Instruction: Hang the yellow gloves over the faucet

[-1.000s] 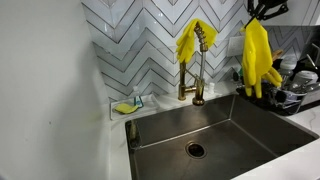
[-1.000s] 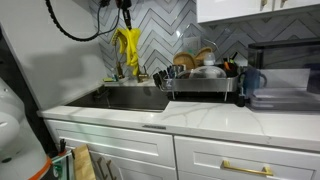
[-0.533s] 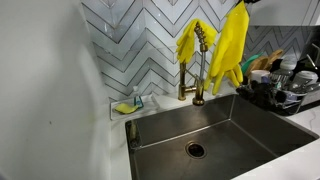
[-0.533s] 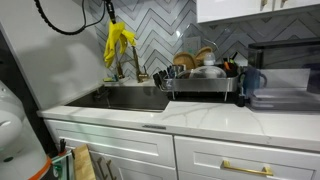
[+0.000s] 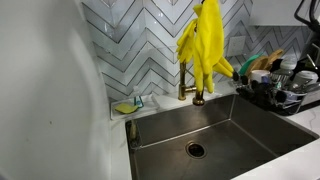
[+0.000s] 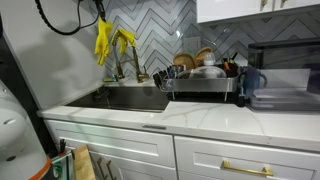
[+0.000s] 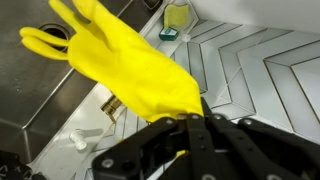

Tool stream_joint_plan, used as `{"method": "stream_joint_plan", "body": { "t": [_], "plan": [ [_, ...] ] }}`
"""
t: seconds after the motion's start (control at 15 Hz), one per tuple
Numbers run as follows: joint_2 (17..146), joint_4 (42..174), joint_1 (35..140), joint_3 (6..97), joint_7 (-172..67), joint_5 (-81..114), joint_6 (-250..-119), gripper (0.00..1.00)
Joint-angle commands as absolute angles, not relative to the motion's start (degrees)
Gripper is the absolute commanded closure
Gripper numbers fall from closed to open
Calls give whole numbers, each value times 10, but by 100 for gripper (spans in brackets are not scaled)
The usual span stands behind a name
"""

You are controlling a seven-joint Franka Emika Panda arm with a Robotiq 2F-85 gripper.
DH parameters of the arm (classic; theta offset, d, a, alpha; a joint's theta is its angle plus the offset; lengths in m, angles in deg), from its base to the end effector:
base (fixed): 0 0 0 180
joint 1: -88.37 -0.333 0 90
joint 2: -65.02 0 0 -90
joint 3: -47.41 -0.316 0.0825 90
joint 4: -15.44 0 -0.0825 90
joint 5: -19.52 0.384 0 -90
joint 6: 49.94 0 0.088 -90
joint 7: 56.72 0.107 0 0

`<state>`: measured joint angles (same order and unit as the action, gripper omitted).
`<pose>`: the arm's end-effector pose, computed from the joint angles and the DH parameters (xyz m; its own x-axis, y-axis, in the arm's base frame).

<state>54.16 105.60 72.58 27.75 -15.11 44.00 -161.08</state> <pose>0.3919 0.3437 0.7645 0.9736 -0.1817 0.1380 -0.0666 -0.8047 -0.5899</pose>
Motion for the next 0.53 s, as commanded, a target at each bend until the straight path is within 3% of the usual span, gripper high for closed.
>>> {"method": "stream_joint_plan", "body": {
  "t": [0.0,0.47],
  "plan": [
    [544,1052,726,279,-150,439,-1609,98],
    [558,1047,711,261,-89,484,-1694,100]
  ]
}}
